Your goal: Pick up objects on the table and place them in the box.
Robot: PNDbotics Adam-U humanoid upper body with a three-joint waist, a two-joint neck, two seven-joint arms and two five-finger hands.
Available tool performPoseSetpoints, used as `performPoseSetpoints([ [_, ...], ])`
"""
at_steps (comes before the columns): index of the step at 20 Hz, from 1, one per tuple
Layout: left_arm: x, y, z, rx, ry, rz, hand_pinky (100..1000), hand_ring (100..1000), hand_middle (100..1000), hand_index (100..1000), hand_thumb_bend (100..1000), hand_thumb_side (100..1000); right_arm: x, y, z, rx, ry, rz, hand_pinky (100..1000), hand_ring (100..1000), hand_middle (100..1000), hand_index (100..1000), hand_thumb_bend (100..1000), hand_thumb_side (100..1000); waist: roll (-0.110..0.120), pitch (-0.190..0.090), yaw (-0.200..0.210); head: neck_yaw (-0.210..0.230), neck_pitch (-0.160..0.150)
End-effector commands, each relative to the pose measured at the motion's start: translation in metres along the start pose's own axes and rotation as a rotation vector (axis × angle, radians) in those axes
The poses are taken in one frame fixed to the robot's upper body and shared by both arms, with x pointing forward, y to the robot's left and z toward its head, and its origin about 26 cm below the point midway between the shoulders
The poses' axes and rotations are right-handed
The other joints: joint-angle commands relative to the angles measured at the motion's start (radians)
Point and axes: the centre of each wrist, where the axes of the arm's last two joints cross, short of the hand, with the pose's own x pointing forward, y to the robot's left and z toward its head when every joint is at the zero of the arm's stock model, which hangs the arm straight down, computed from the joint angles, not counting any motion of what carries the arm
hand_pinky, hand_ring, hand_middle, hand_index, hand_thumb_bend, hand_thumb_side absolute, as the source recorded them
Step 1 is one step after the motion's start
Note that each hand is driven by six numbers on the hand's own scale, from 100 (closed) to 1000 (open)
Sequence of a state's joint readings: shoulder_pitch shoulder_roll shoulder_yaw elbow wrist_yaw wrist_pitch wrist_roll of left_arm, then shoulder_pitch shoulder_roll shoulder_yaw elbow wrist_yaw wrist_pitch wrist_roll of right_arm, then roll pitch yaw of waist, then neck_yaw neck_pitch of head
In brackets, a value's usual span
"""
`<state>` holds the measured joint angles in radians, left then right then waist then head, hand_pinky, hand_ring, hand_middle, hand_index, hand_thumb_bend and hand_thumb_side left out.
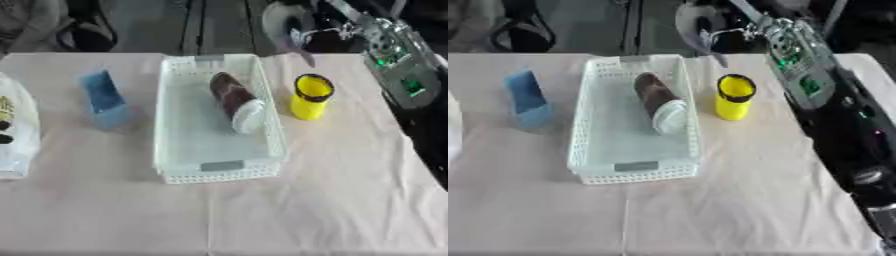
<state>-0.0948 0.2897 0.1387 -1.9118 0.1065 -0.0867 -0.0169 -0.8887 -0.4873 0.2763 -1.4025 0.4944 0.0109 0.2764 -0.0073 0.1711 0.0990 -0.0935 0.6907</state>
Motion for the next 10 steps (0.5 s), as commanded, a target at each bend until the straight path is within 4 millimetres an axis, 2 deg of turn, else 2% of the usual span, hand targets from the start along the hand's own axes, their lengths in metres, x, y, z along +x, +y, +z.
performPoseSetpoints([
  [1, 0.006, 0.004, -0.003, -0.011, -0.020, -0.015, 582, 633, 664, 840, 248, 948, 0.020, -0.002, -0.005, 0.066, -0.104, 0.019, 100, 235, 354, 456, 100, 100, 0.002, -0.021, 0.001, -0.008, -0.013],
  [7, 0.006, 0.004, -0.003, -0.013, -0.018, -0.015, 582, 633, 664, 840, 248, 948, 0.035, 0.024, -0.008, 0.236, -0.223, 0.003, 107, 258, 377, 488, 100, 100, -0.002, -0.025, 0.002, -0.016, -0.018],
  [8, 0.006, 0.004, -0.003, -0.014, -0.018, -0.015, 582, 633, 664, 840, 248, 948, 0.038, 0.028, -0.008, 0.281, -0.262, 0.001, 281, 408, 489, 601, 100, 164, -0.003, -0.025, 0.003, -0.017, -0.019],
  [9, 0.006, 0.004, -0.003, -0.014, -0.018, -0.014, 582, 633, 664, 840, 248, 948, 0.040, 0.030, -0.007, 0.326, -0.300, 0.001, 281, 408, 489, 601, 100, 164, -0.003, -0.025, 0.003, -0.016, -0.020],
  [10, 0.006, 0.004, -0.003, -0.013, -0.017, -0.015, 582, 632, 663, 840, 248, 949, 0.042, 0.032, -0.007, 0.381, -0.339, 0.011, 498, 569, 640, 722, 100, 399, -0.004, -0.026, 0.003, -0.017, -0.020],
])
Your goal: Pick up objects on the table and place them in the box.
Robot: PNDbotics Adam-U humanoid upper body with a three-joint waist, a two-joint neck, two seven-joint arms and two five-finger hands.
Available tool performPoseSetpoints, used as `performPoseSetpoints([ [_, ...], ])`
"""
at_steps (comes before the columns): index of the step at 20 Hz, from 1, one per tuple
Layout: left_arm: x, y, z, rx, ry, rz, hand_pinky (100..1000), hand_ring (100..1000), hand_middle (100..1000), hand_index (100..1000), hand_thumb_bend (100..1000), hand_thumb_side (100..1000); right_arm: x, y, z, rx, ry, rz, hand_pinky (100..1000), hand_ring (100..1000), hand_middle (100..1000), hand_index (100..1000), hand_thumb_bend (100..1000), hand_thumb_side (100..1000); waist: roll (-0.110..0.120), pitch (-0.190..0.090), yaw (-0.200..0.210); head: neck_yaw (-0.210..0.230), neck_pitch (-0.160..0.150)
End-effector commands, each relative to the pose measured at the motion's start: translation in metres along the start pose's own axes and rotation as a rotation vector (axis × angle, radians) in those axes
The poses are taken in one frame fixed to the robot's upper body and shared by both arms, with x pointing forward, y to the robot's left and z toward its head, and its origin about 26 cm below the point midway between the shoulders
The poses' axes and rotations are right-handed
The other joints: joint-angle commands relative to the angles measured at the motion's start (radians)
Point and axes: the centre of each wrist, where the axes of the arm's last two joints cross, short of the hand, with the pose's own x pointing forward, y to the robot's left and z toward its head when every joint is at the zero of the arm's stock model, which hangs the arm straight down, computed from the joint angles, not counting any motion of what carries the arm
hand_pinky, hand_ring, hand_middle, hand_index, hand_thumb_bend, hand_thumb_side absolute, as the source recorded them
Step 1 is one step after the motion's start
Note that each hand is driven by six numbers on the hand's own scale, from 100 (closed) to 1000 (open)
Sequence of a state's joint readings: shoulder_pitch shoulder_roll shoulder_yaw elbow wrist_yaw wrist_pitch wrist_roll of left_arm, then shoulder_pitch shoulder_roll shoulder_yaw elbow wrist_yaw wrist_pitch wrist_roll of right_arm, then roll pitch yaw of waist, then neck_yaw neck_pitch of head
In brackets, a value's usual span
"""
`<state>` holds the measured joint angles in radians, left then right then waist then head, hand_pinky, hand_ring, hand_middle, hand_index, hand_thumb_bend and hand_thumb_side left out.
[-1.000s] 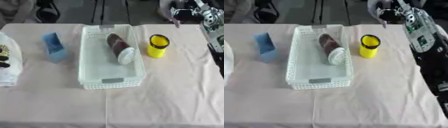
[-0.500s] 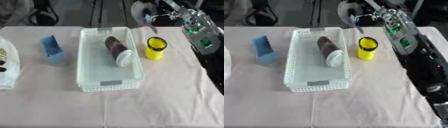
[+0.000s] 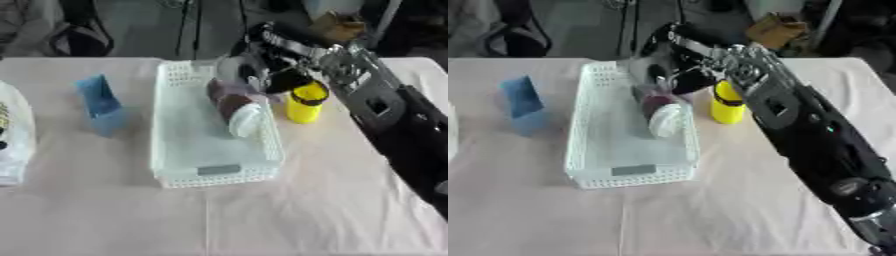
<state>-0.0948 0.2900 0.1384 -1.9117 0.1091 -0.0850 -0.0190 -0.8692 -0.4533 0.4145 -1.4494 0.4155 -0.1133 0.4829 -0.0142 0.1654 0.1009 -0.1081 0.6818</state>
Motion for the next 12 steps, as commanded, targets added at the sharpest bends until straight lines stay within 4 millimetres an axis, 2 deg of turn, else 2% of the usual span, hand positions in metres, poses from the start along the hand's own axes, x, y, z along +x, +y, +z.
performPoseSetpoints([
  [1, 0.006, 0.004, -0.003, -0.010, -0.018, -0.019, 582, 632, 663, 840, 248, 949, 0.011, -0.007, 0.000, 0.117, -0.114, 0.040, 522, 594, 668, 739, 100, 433, 0.003, -0.020, 0.000, -0.002, -0.010],
  [2, 0.006, 0.005, -0.003, -0.010, -0.018, -0.019, 582, 633, 663, 840, 249, 948, 0.012, -0.008, 0.000, 0.156, -0.136, 0.054, 672, 747, 839, 893, 100, 581, 0.002, -0.021, 0.000, -0.003, -0.011],
  [3, 0.006, 0.005, -0.003, -0.009, -0.019, -0.019, 582, 633, 663, 840, 249, 948, 0.013, -0.009, 0.001, 0.186, -0.152, 0.067, 754, 803, 895, 938, 100, 620, 0.001, -0.021, -0.001, -0.003, -0.011],
  [4, 0.006, 0.005, -0.003, -0.009, -0.019, -0.019, 582, 633, 663, 840, 249, 948, 0.013, -0.011, 0.003, 0.203, -0.161, 0.081, 806, 844, 936, 965, 100, 657, 0.001, -0.022, -0.002, -0.002, -0.012],
  [5, 0.006, 0.005, -0.003, -0.009, -0.019, -0.019, 582, 633, 663, 840, 249, 948, 0.013, -0.012, 0.004, 0.211, -0.166, 0.093, 806, 844, 936, 965, 100, 657, 0.001, -0.022, -0.003, -0.001, -0.013],
  [6, 0.006, 0.005, -0.003, -0.009, -0.018, -0.019, 582, 632, 663, 840, 249, 949, 0.012, -0.015, 0.006, 0.209, -0.162, 0.105, 882, 912, 999, 995, 100, 705, 0.001, -0.022, -0.004, -0.001, -0.014],
  [12, 0.006, 0.005, -0.002, -0.006, -0.018, -0.019, 582, 632, 664, 840, 249, 949, 0.007, -0.016, 0.010, 0.167, -0.136, 0.135, 875, 915, 1000, 1000, 100, 678, 0.002, -0.023, -0.007, -0.002, -0.017],
])
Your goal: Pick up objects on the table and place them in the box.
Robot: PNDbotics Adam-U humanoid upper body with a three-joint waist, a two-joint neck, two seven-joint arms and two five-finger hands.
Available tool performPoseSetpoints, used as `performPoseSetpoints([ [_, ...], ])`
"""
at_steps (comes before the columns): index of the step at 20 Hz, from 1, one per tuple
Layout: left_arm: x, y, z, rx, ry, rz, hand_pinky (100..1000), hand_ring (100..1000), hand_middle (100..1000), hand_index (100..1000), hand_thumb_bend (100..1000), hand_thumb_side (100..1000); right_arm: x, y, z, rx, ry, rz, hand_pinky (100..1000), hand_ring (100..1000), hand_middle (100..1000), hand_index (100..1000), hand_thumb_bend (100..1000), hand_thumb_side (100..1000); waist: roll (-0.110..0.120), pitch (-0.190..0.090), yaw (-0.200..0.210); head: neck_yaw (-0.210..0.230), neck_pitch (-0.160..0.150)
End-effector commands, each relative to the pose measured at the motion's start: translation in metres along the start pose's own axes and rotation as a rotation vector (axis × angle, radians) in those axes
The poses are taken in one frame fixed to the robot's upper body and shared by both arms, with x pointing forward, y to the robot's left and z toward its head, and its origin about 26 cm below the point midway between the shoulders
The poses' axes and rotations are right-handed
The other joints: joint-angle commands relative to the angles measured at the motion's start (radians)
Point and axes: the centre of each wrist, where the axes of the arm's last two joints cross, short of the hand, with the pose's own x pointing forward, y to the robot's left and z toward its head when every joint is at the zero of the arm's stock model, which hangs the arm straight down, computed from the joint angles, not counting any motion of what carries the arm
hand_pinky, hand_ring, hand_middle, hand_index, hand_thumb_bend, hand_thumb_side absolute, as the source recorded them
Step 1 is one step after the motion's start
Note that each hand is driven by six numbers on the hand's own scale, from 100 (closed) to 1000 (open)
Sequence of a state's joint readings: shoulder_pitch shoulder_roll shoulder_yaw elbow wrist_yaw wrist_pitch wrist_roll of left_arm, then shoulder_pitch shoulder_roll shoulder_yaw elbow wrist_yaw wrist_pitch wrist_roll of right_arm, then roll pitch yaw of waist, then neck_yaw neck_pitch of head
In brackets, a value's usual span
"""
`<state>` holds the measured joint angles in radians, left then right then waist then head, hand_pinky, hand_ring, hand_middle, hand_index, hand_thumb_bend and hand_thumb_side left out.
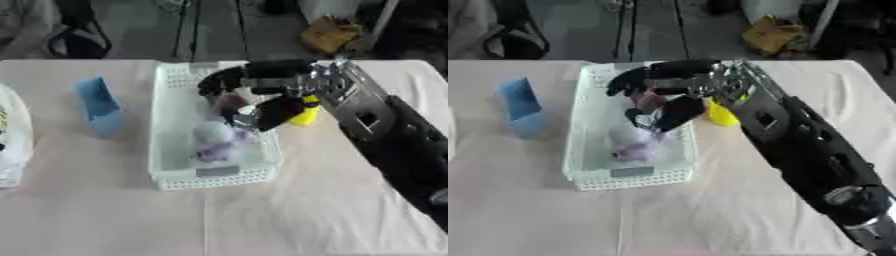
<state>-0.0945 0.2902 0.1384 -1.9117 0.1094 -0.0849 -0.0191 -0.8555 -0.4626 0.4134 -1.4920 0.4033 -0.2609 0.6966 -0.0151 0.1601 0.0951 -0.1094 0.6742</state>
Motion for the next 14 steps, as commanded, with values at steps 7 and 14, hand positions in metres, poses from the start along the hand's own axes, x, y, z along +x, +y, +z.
performPoseSetpoints([
  [7, 0.005, 0.005, -0.002, -0.005, -0.017, -0.018, 581, 632, 663, 840, 248, 949, -0.001, -0.015, 0.013, -0.096, 0.041, 0.069, 860, 902, 996, 993, 100, 623, 0.006, -0.018, -0.004, 0.002, -0.010],
  [14, 0.005, 0.005, -0.002, 0.000, -0.017, -0.018, 581, 632, 663, 840, 248, 949, -0.006, -0.022, 0.033, -0.364, 0.157, 0.099, 782, 821, 951, 966, 100, 440, 0.007, -0.018, -0.012, 0.009, -0.010],
])
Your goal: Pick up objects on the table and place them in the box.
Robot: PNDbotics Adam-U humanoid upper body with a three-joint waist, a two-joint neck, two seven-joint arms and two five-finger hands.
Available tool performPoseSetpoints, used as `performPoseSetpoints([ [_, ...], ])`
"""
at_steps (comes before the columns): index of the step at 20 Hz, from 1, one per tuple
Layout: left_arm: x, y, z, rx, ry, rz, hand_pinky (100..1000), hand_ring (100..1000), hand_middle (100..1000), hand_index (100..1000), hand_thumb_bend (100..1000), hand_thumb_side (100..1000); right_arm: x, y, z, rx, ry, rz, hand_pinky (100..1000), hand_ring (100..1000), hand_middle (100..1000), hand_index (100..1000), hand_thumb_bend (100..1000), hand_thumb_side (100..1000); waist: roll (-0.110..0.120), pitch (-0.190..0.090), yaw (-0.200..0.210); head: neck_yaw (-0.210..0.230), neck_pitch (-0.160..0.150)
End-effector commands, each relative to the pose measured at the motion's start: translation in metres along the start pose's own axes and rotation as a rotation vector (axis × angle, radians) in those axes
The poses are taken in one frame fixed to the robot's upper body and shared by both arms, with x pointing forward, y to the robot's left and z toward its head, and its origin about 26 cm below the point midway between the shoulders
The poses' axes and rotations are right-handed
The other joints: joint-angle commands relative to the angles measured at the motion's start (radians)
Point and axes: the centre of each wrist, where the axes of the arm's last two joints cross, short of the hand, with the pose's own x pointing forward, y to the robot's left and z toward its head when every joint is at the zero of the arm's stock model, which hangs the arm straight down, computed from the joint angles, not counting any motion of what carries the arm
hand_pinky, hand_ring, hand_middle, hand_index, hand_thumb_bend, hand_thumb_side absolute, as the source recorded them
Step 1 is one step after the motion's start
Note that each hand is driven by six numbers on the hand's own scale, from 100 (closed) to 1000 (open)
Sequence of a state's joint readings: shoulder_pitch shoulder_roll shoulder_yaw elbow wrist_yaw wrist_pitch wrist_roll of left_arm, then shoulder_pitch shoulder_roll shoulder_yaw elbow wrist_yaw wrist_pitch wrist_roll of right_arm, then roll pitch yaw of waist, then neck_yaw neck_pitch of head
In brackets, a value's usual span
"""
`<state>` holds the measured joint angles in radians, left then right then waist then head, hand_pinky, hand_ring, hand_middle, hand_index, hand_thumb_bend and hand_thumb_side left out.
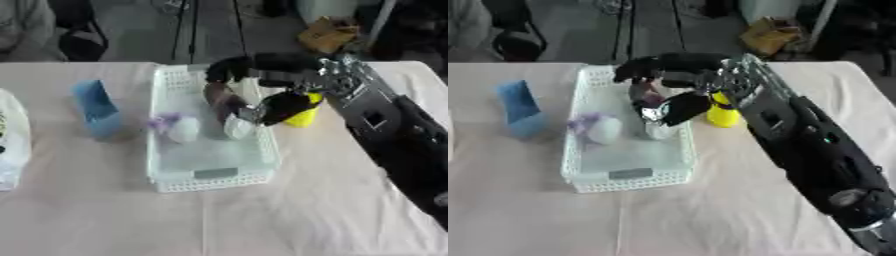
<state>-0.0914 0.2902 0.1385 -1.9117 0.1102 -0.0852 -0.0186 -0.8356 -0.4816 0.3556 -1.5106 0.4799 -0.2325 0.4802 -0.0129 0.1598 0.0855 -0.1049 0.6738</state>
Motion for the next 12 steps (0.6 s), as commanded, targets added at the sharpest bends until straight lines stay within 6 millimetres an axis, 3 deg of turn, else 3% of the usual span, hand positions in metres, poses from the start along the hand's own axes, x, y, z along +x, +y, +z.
performPoseSetpoints([
  [1, 0.006, 0.005, -0.003, 0.000, -0.019, -0.018, 581, 632, 663, 840, 248, 949, -0.004, -0.020, 0.017, -0.188, 0.090, 0.055, 782, 821, 951, 966, 100, 440, 0.005, -0.017, -0.005, 0.006, -0.009],
  [9, 0.006, 0.007, -0.003, 0.007, -0.019, -0.024, 580, 631, 663, 840, 248, 948, -0.021, -0.029, 0.062, -0.386, 0.300, 0.041, 765, 805, 950, 981, 100, 435, 0.004, -0.015, -0.022, 0.021, -0.003],
  [10, 0.006, 0.007, -0.003, 0.008, -0.019, -0.024, 580, 631, 664, 840, 249, 948, -0.022, -0.029, 0.065, -0.388, 0.315, 0.039, 766, 809, 951, 986, 217, 397, 0.004, -0.015, -0.024, 0.023, -0.004],
  [12, 0.006, 0.007, -0.002, 0.011, -0.019, -0.025, 580, 631, 664, 840, 248, 948, -0.029, -0.029, 0.082, -0.394, 0.374, 0.032, 763, 808, 948, 986, 263, 371, 0.006, -0.014, -0.031, 0.032, -0.002],
])
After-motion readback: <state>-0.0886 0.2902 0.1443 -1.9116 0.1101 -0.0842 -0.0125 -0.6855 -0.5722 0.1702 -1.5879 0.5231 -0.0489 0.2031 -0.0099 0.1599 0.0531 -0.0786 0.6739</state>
